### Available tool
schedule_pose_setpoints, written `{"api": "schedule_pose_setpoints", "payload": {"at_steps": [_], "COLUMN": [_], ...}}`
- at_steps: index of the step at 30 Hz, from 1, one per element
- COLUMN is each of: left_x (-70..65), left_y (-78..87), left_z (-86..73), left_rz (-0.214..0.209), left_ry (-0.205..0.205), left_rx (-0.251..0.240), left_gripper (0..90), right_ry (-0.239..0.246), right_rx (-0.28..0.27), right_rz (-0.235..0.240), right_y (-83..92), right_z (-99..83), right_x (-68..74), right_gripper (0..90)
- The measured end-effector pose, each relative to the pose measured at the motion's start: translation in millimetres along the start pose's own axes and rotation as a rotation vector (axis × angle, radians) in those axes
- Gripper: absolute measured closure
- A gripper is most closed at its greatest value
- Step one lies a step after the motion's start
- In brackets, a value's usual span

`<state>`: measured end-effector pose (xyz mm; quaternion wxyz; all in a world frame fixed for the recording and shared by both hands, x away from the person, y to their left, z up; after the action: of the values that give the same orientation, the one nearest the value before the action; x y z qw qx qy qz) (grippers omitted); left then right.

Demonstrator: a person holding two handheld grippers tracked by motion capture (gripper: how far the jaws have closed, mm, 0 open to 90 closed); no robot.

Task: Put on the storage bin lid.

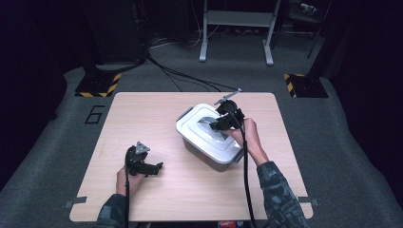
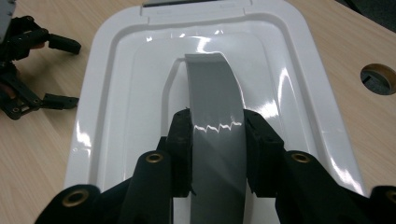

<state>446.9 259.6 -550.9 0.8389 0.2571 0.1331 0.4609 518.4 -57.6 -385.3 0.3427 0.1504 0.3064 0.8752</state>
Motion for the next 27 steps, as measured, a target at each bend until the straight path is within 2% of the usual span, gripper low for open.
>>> {"api": "schedule_pose_setpoints", "payload": {"at_steps": [4, 7, 10, 15, 18, 22, 24, 27], "left_x": [0.0, 0.0, 0.0, 0.0, 0.0, 0.0, 0.0, 0.0], "left_y": [-0.1, 0.0, 0.0, -0.1, 0.0, 0.0, -0.1, -0.1], "left_z": [0.0, 0.0, 0.0, 0.0, 0.0, 0.0, 0.0, 0.0], "left_rz": [0.000, 0.000, 0.000, 0.000, 0.000, 0.000, 0.000, 0.000], "left_ry": [0.000, 0.000, 0.000, 0.000, 0.000, 0.000, 0.000, 0.000], "left_rx": [0.000, 0.000, 0.000, 0.000, 0.000, 0.000, 0.000, 0.000], "left_gripper": [0.6, 0.6, 0.6, 0.6, 0.6, 0.6, 0.6, 0.6], "right_ry": [-0.023, 0.001, 0.003, -0.017, -0.011, -0.038, -0.041, -0.049], "right_rx": [0.009, 0.004, 0.007, 0.018, 0.004, -0.040, -0.054, -0.089], "right_rz": [0.028, 0.015, 0.014, 0.014, -0.011, -0.031, -0.038, -0.063], "right_y": [-0.1, -0.8, -0.9, -0.3, 3.0, 13.7, 20.9, 30.7], "right_z": [-2.3, -1.8, -1.5, -2.7, -2.2, -0.5, -0.4, -0.9], "right_x": [-4.0, -2.9, -3.2, -3.8, -6.0, -9.9, -13.7, -20.0], "right_gripper": [66.7, 66.6, 65.8, 48.3, 35.9, 21.2, 15.9, 13.9]}}
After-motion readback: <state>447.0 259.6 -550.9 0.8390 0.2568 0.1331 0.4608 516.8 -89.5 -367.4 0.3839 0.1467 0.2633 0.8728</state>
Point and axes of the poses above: each handheld gripper's, and its own axes: y roughly backward along the jaws, z roughly out of its top, x roughly to its left, the point moved 3 cm from there along -y, roughly forward along the jaws, and after that the axes turned 11 degrees about -x, right-handed, at the moved point
